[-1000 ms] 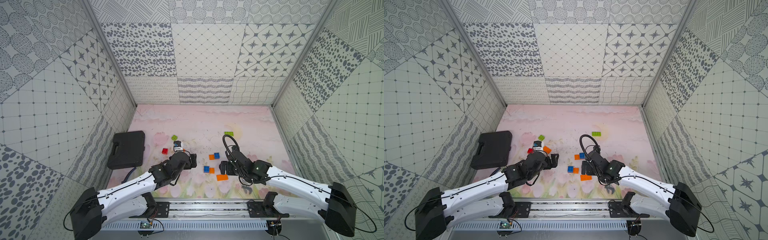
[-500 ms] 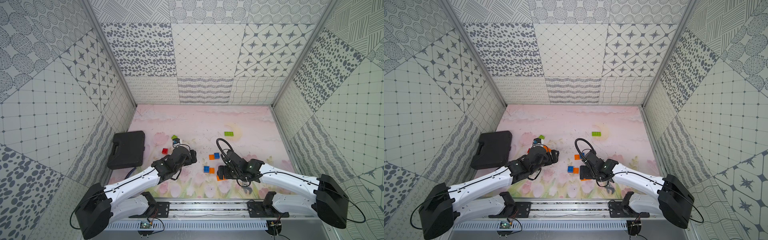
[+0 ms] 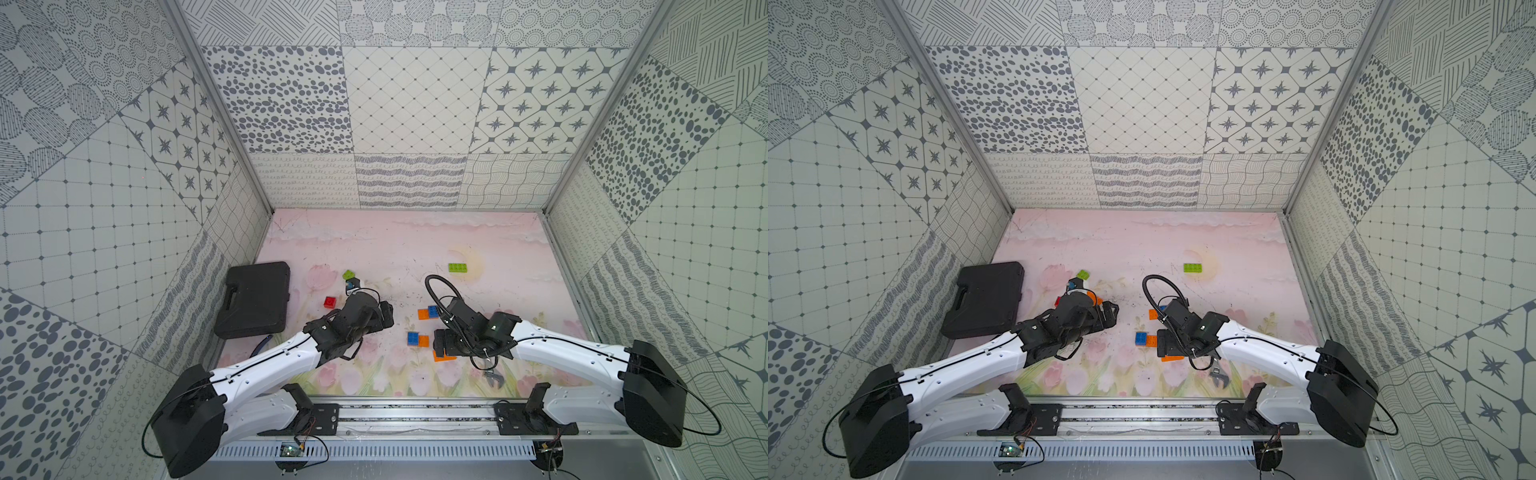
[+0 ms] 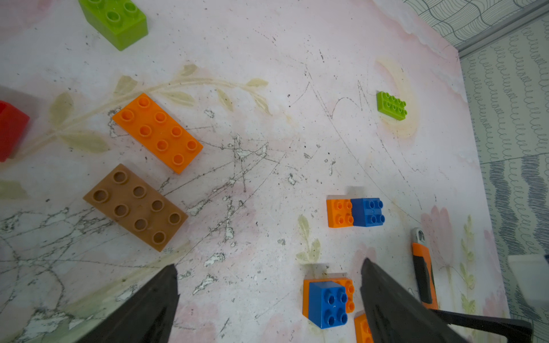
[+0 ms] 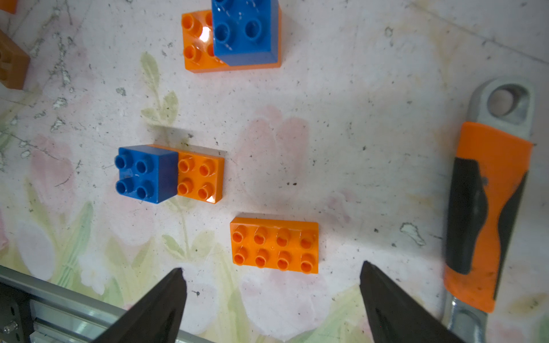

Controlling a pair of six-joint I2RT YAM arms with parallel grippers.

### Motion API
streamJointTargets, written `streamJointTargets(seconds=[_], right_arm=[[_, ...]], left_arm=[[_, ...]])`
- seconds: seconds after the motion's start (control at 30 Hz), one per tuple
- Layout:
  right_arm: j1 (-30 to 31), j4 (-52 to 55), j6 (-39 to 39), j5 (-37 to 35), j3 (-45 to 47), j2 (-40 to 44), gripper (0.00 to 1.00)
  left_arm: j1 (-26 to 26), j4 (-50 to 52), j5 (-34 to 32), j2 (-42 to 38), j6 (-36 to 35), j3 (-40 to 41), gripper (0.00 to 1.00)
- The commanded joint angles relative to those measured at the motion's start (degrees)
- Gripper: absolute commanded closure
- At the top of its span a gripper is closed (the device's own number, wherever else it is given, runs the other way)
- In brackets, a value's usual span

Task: Assemble the number 5 with lego
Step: Pick up the lego brick from the center of the board.

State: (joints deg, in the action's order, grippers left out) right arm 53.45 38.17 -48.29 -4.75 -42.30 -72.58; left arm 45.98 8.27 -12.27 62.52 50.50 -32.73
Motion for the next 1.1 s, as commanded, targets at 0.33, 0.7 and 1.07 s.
streamJointTargets(seconds=[0.33, 0.7, 1.07], right_arm=[[1.1, 1.4, -2.4, 0.3, -2.2, -4.3, 0.06], [3.3, 1.7, -1.0, 0.0, -5.1, -10.5, 0.09], [3.6, 6.8, -0.9, -1.4, -10.2, -20.6, 0.13]], left_arm=[[-0.8, -3.9, 1.2, -2.5, 1.6, 3.6, 0.01], [-1.7, -1.6, 0.5, -6.4, 1.1, 6.0, 0.01], [-2.0, 0.0, 0.6, -6.3, 0.4, 5.3, 0.01]])
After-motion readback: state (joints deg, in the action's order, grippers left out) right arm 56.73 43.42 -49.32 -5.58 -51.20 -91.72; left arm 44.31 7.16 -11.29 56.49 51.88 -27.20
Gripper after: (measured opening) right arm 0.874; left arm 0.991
